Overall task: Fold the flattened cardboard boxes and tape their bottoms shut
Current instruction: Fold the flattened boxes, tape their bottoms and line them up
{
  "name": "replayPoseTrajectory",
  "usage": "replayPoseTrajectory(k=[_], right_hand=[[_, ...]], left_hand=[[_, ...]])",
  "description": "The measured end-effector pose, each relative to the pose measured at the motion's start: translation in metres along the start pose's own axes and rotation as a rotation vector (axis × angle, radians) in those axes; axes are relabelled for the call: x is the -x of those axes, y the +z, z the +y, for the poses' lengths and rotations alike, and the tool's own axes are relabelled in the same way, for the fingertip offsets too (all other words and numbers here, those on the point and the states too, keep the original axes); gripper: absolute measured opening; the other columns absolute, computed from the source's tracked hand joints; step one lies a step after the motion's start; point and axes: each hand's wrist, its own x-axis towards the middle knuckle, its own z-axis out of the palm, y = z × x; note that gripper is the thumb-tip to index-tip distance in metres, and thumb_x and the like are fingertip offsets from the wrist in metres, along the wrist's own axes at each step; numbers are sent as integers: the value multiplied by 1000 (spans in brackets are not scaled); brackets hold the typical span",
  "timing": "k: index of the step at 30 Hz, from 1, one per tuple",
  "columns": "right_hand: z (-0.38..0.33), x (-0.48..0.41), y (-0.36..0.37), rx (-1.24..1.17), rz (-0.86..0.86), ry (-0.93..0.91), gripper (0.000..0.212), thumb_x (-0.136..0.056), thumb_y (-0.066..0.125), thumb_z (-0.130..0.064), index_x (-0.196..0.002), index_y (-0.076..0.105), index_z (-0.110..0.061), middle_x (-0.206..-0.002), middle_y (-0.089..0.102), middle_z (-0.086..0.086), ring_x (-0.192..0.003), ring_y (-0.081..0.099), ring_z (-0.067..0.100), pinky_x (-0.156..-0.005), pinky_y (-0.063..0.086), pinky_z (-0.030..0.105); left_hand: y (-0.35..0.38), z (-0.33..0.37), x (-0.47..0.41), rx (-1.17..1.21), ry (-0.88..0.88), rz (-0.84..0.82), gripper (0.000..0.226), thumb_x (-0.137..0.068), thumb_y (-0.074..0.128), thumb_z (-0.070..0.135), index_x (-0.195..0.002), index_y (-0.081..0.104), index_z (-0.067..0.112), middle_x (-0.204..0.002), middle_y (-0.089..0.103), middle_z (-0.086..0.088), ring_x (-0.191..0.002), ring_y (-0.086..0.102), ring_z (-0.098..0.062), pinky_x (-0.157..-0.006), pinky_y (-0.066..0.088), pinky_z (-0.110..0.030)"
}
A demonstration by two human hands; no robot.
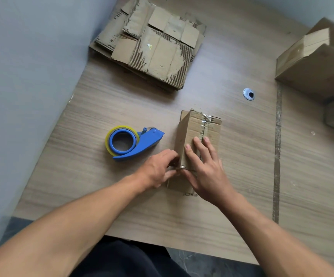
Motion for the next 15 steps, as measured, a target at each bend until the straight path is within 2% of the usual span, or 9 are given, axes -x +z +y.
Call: replayPoseTrajectory(k=[2, 4, 6, 8, 11, 15], right_hand=[[1, 0, 0, -32, 8, 10, 64, -91, 50, -53, -141, 49, -14, -154, 38, 16, -145, 27, 39, -80, 54, 62], [0, 0, 1, -36, 5, 37, 70, -86, 52, -63, -140, 47, -18, -153, 37, 14, -146, 25, 37, -82, 53, 62], [-3, -3, 3, -17, 15, 64, 75, -82, 53, -70, -137, 46, -20, -151, 39, 13, -144, 27, 36, -84, 52, 61], [-4, -5, 6, -20, 38, 73, 68, -82, 55, -63, -135, 46, -21, -148, 41, 13, -142, 29, 36, -83, 53, 62], [-1, -4, 6, -33, 59, 44, 63, -84, 53, -55, -136, 45, -20, -147, 43, 16, -139, 31, 37, -80, 54, 62], [0, -1, 5, -13, 34, 49, 62, -86, 50, -52, -138, 44, -19, -150, 41, 17, -140, 28, 35, -76, 55, 61]], left_hand=[[-2, -4, -2, -1, 5, -21, 27, -81, 79, 18, -98, 60, 10, -90, 55, 2, -79, 53, -16, -77, 51, -37], [-2, -4, -2, -18, -13, -25, 28, -81, 79, 16, -100, 59, 10, -92, 57, -1, -82, 55, -20, -78, 51, -40], [2, -1, 0, -33, -49, -10, 28, -84, 76, 22, -104, 58, 13, -94, 54, 2, -85, 57, -22, -78, 51, -40], [5, 0, 4, -16, -97, 11, 28, -86, 73, 29, -105, 56, 17, -96, 52, 7, -88, 59, -21, -79, 51, -38], [7, -3, 10, 36, -116, 17, 30, -84, 76, 25, -107, 57, 20, -99, 55, 10, -90, 61, -15, -79, 54, -37], [5, -2, 9, 0, -121, 0, 26, -85, 76, 24, -104, 59, 19, -99, 60, 5, -90, 62, -19, -78, 54, -40]])
